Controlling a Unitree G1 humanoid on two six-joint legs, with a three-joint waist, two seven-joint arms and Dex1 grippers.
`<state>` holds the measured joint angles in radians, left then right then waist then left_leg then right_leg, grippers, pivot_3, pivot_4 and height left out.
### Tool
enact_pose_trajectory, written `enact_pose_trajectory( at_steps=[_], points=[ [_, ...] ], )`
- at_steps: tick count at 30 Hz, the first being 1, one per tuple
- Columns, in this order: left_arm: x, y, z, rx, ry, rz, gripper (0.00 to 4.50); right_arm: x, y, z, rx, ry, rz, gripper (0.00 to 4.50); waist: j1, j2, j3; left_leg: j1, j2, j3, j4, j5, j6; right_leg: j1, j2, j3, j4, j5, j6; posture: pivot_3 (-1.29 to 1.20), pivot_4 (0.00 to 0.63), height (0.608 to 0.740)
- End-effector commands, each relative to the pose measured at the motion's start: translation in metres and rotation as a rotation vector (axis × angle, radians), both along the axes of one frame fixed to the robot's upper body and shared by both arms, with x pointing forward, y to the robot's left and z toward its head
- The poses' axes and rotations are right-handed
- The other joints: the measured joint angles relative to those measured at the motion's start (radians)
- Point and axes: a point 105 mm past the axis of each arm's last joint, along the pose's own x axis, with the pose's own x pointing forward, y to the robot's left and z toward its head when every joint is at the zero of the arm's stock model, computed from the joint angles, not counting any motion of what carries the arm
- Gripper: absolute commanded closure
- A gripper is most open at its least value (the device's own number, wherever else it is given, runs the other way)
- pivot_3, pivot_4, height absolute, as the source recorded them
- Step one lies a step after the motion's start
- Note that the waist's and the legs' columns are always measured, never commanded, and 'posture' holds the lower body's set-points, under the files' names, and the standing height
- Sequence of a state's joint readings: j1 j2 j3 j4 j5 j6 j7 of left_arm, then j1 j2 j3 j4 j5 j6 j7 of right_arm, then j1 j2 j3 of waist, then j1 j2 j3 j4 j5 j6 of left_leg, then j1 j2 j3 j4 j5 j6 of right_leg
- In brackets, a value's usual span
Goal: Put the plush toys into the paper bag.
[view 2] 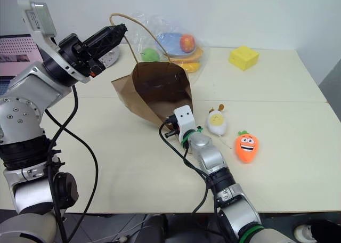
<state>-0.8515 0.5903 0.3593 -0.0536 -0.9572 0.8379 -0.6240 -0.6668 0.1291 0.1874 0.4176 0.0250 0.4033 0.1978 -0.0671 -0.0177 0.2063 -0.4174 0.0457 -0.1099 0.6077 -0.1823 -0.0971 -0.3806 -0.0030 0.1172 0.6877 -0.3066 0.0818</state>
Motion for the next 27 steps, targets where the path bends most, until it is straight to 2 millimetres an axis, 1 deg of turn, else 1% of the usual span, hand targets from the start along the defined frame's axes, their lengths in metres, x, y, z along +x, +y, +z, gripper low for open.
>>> enact_pose_trajectory(
  at_steps=[1, 2, 5, 7, 9, 11, 12, 14, 15, 16, 17, 18, 19, 20, 21, 22, 23, 25, 27],
  points=[
    [-0.01, -0.006, -0.006, 0.06, -0.062, -0.009, 4.5, 0.001, 0.001, 0.012, 0.01, -0.033, 0.016, 4.48, -0.002, 0.0, 0.0, 0.0, 0.0, 0.0, 0.0, 0.0, 0.0, 0.0, 0.0, 0.0, 0.0, 0.0, 0.0, 0.0, 0.15, 0.74],
    [-0.01, -0.01, -0.018, 0.085, -0.043, -0.023, 4.5, -0.002, 0.004, 0.021, 0.023, -0.057, 0.045, 4.48, -0.002, 0.0, 0.0, 0.0, 0.0, 0.0, 0.0, 0.0, 0.0, 0.0, 0.0, 0.0, 0.0, 0.0, 0.0, 0.0, 0.15, 0.74],
    [-0.013, -0.021, -0.046, 0.166, -0.019, -0.06, 4.5, -0.01, 0.01, 0.045, 0.058, -0.117, 0.129, 4.48, -0.002, 0.0, 0.0, -0.001, 0.0, 0.0, 0.0, 0.0, 0.0, -0.001, 0.0, 0.0, 0.0, 0.0, 0.0, 0.0, 0.15, 0.74],
    [-0.015, -0.026, -0.058, 0.206, -0.015, -0.079, 4.5, -0.017, 0.009, 0.055, 0.051, -0.148, 0.171, 4.48, -0.003, 0.0, 0.0, -0.002, 0.0, 0.0, -0.001, 0.0, 0.0, -0.002, 0.0, 0.0, 0.0, 0.0, 0.0, 0.0, 0.15, 0.74],
    [-0.016, -0.029, -0.063, 0.221, -0.015, -0.087, 4.5, -0.026, 0.007, 0.064, 0.03, -0.176, 0.224, 4.48, -0.001, 0.0, 0.0, -0.002, 0.0, 0.0, -0.001, 0.0, 0.0, -0.003, 0.0, 0.0, 0.0, 0.0, 0.0, 0.0, 0.15, 0.74],
    [-0.015, -0.03, -0.064, 0.216, -0.014, -0.089, 4.5, -0.039, 0.002, 0.077, 0.015, -0.207, 0.278, 4.48, 0.0, 0.0, 0.0, -0.003, 0.0, 0.0, -0.001, 0.0, 0.0, -0.003, 0.0, 0.0, 0.0, 0.0, 0.0, 0.0, 0.15, 0.74],
    [-0.015, -0.031, -0.063, 0.209, -0.012, -0.089, 4.5, -0.046, -0.001, 0.082, 0.008, -0.223, 0.304, 4.32, 0.001, 0.0, 0.0, -0.003, 0.0, 0.0, -0.001, 0.0, 0.0, -0.004, 0.0, 0.0, 0.0, 0.0, 0.0, 0.0, 0.15, 0.74],
    [-0.015, -0.031, -0.063, 0.2, -0.008, -0.089, 4.5, -0.057, -0.007, 0.091, 0.006, -0.244, 0.339, 3.94, 0.002, 0.0, 0.0, -0.004, 0.0, 0.0, -0.001, 0.0, 0.0, -0.004, 0.0, 0.0, 0.0, 0.0, 0.0, 0.0, 0.15, 0.74],
    [-0.015, -0.031, -0.063, 0.198, -0.006, -0.09, 4.5, -0.062, -0.009, 0.095, 0.007, -0.25, 0.351, 3.61, 0.002, 0.0, 0.0, -0.004, 0.0, 0.0, -0.001, 0.0, 0.0, -0.004, 0.0, 0.0, 0.0, 0.0, 0.0, 0.0, 0.15, 0.74],
    [-0.015, -0.032, -0.064, 0.199, -0.005, -0.091, 4.5, -0.069, -0.016, 0.1, -0.008, -0.266, 0.376, 3.26, 0.001, 0.0, 0.0, -0.004, 0.0, 0.0, -0.001, 0.0, 0.0, -0.005, 0.0, 0.0, 0.0, 0.0, 0.0, 0.0, 0.15, 0.74],
    [-0.015, -0.033, -0.066, 0.201, -0.002, -0.094, 4.5, -0.077, -0.029, 0.104, -0.05, -0.287, 0.405, 2.94, 0.002, 0.0, 0.0, -0.004, 0.0, 0.0, -0.001, 0.0, 0.0, -0.005, 0.0, 0.0, 0.0, 0.0, 0.0, 0.0, 0.15, 0.74],
    [-0.016, -0.033, -0.067, 0.203, 0.001, -0.096, 4.5, -0.083, -0.038, 0.106, -0.084, -0.297, 0.426, 2.64, 0.006, 0.0, 0.0, -0.005, 0.0, 0.0, -0.001, 0.0, 0.0, -0.005, 0.0, 0.001, 0.0, 0.0, 0.0, 0.0, 0.15, 0.74],
    [-0.017, -0.034, -0.069, 0.203, 0.006, -0.102, 4.5, -0.083, -0.053, 0.106, -0.155, -0.318, 0.411, 2.26, 0.009, 0.0, 0.0, -0.006, 0.0, 0.0, 0.0, 0.0, 0.0, -0.005, 0.0, 0.0, -0.001, 0.0, 0.0, 0.0, 0.15, 0.74],
    [-0.017, -0.035, -0.07, 0.203, 0.009, -0.105, 4.5, -0.082, -0.063, 0.106, -0.203, -0.329, 0.396, 1.83, 0.01, 0.0, 0.0, -0.007, 0.0, 0.0, 0.0, 0.0, 0.0, -0.005, 0.0, 0.0, -0.003, 0.0, 0.0, 0.0, 0.15, 0.74],
    [-0.018, -0.034, -0.07, 0.205, 0.011, -0.108, 4.5, -0.078, -0.075, 0.102, -0.29, -0.351, 0.366, 1.58, 0.01, 0.0, 0.0, -0.008, 0.0, 0.0, 0.0, 0.0, 0.0, -0.005, -0.001, 0.0, -0.005, 0.0, 0.0, 0.0, 0.15, 0.74],
    [-0.019, -0.033, -0.071, 0.205, 0.013, -0.108, 4.5, -0.076, -0.088, 0.095, -0.385, -0.357, 0.359, 1.21, 0.01, 0.0, 0.0, -0.008, 0.0, 0.0, 0.0, 0.0, 0.0, -0.005, -0.001, 0.0, -0.006, 0.0, 0.0, 0.0, 0.15, 0.74],
    [-0.019, -0.033, -0.071, 0.206, 0.014, -0.106, 4.5, -0.075, -0.095, 0.09, -0.446, -0.357, 0.361, 0.78, 0.011, 0.0, 0.0, -0.008, 0.0, 0.001, 0.0, 0.0, 0.0, -0.005, -0.001, 0.001, -0.006, 0.0, 0.0, 0.0, 0.15, 0.74],
    [-0.019, -0.031, -0.071, 0.21, 0.015, -0.095, 4.5, -0.072, -0.116, 0.072, -0.618, -0.36, 0.363, 0.15, 0.01, 0.0, 0.0, -0.008, -0.001, 0.001, 0.0, 0.0, 0.0, -0.005, -0.001, 0.001, -0.006, 0.0, 0.001, 0.0, 0.15, 0.74],
    [-0.018, -0.03, -0.071, 0.21, 0.015, -0.094, 4.5, -0.067, -0.129, 0.058, -0.698, -0.343, 0.348, 0.15, 0.01, -0.001, 0.0, -0.008, 0.0, 0.002, 0.0, 0.0, 0.0, -0.005, -0.001, 0.001, -0.007, -0.001, 0.001, 0.0, 0.15, 0.74]
  ],
)
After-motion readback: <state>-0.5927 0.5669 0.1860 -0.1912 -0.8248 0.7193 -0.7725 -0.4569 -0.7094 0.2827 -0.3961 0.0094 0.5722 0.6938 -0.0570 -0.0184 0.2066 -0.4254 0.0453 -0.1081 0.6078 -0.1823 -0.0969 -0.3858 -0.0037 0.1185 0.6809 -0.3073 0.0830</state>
